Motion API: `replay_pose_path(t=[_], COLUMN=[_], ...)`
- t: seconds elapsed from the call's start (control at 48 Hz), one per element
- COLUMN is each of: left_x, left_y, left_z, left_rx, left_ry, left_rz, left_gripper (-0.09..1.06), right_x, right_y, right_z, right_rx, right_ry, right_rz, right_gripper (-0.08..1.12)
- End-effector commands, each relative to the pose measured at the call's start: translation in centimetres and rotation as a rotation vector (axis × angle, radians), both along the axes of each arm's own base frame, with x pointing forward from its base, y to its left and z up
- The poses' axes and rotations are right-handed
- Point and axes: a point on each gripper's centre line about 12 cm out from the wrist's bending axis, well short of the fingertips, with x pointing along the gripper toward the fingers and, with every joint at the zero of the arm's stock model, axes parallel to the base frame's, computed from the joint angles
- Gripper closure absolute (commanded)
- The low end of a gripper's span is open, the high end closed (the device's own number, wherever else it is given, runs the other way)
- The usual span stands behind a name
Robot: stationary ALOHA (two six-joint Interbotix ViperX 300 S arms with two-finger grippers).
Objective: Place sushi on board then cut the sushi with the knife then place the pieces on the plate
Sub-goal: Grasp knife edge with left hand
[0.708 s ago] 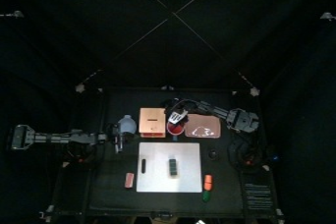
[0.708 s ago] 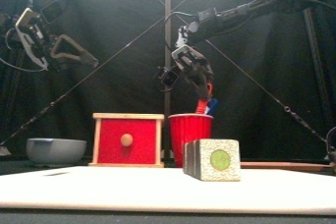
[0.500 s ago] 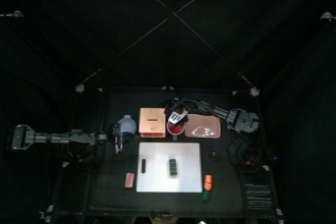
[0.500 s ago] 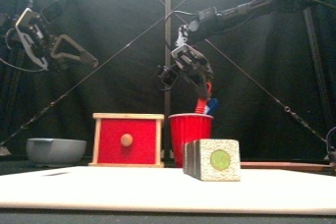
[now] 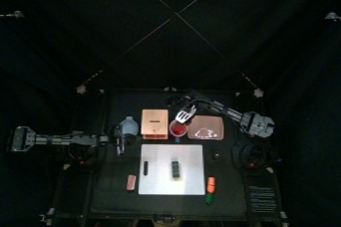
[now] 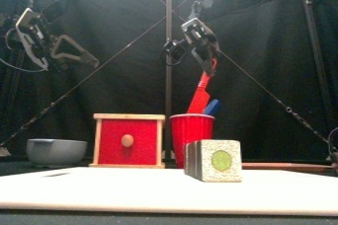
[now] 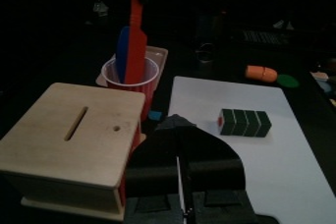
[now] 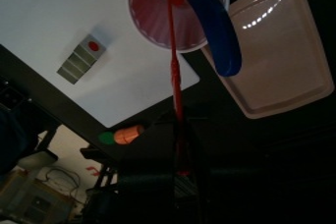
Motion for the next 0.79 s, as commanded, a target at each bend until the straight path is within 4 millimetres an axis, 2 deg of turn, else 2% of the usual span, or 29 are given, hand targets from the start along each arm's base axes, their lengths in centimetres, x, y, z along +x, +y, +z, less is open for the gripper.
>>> replay_pose_path(t=[0.021,0.271,0.396,0.583,0.792], left_x=[0.5,0.6,0.6,0.9,1.2], left_y=[0.0,0.0,0.0,0.1,0.1], left_z=[0.9,2.2,3.1,4.0,4.7], left_rx=[0.007,0.015,0.019,0.017,0.024], left_ry=[-0.027,-0.070,-0.103,-0.128,-0.145], left_rz=[-0.002,-0.003,-0.002,-0.002,-0.003], left_gripper=[0.98,0.98,0.97,0.97,0.97], right_x=[-2.1,-5.9,-7.6,-9.1,-10.8], right_y=[1.0,3.6,5.6,8.8,11.2], right_z=[4.4,8.3,9.4,8.9,6.5], right_rx=[-0.048,-0.151,-0.227,-0.326,-0.400], right_ry=[-0.098,-0.214,-0.314,-0.495,-0.685], right_rz=[-0.002,0.006,0.029,0.093,0.131], right_gripper=[0.65,0.65,0.65,0.65,0.65])
